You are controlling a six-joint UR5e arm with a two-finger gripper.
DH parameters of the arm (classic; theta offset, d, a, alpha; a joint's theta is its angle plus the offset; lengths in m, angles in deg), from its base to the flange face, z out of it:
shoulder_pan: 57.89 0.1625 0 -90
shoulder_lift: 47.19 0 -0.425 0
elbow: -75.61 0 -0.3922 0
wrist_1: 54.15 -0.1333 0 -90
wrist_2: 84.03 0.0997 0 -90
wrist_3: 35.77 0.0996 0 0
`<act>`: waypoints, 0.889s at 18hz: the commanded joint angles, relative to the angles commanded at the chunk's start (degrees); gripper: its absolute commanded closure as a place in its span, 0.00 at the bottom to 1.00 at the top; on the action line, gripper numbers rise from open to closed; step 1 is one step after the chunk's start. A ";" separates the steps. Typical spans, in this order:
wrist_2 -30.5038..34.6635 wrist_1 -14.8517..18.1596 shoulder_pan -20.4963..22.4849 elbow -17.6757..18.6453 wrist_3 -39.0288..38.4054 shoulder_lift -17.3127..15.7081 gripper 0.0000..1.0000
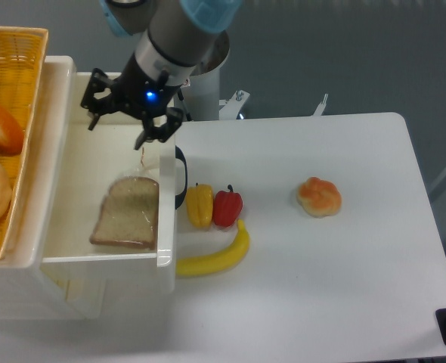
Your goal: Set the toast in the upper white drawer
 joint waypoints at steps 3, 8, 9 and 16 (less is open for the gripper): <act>1.92 -1.75 2.73 0.00 0.09 -0.35 0.02; 5.45 -5.79 5.45 0.35 0.18 0.78 0.00; 5.88 -7.11 5.89 0.35 0.27 1.48 0.00; 18.26 -10.02 6.16 0.44 14.48 3.42 0.00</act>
